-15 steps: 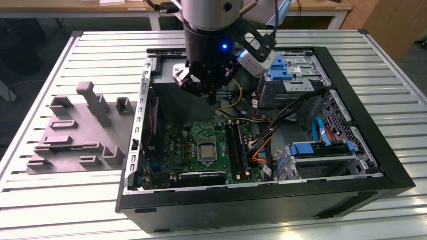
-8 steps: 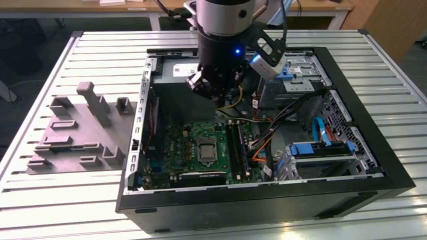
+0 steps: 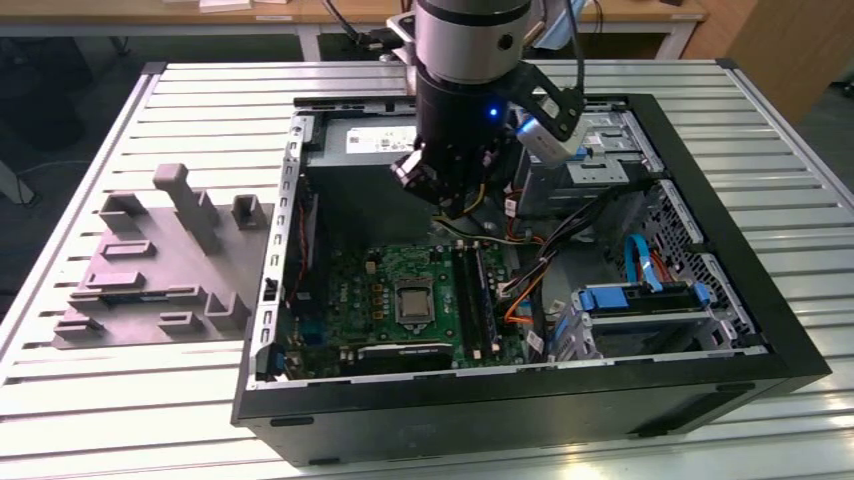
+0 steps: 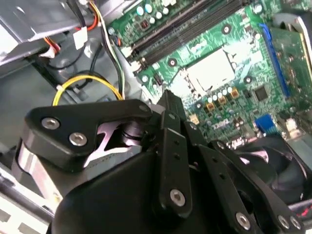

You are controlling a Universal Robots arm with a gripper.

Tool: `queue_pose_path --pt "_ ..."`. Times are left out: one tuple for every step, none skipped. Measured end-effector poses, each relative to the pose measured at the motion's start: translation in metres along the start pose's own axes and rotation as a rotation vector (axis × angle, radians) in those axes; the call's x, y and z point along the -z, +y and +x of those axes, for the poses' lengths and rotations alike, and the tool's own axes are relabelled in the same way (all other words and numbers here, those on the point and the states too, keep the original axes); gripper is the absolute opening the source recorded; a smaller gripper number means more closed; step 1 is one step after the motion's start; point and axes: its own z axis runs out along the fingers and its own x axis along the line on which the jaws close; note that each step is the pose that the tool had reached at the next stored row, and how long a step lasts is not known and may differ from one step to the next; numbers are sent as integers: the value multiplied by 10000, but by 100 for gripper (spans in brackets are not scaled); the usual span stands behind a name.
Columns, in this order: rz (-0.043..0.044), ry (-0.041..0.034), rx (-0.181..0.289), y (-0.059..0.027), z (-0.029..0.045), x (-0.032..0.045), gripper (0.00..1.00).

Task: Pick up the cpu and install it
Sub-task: 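Install the first cpu locking lever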

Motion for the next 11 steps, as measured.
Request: queue_pose_path --pt "-6 5 179 -1 1 -18 11" --pt "-10 9 361 -1 1 -34 11" --pt "-17 12 540 -2 1 -51 11" --pt "-23 17 721 -2 2 -68 11" --pt "-28 22 911 -3 2 -86 11" --pt "-33 27 1090 -3 3 -103 11" --pt "-38 31 1264 -3 3 -118 11" --pt "-40 34 1378 -4 1 -135 11" --pt "-40 36 1406 -1 -11 -153 11" --pt "-41 35 1410 5 -27 -172 11" --pt "-42 34 1410 11 -41 -191 11"
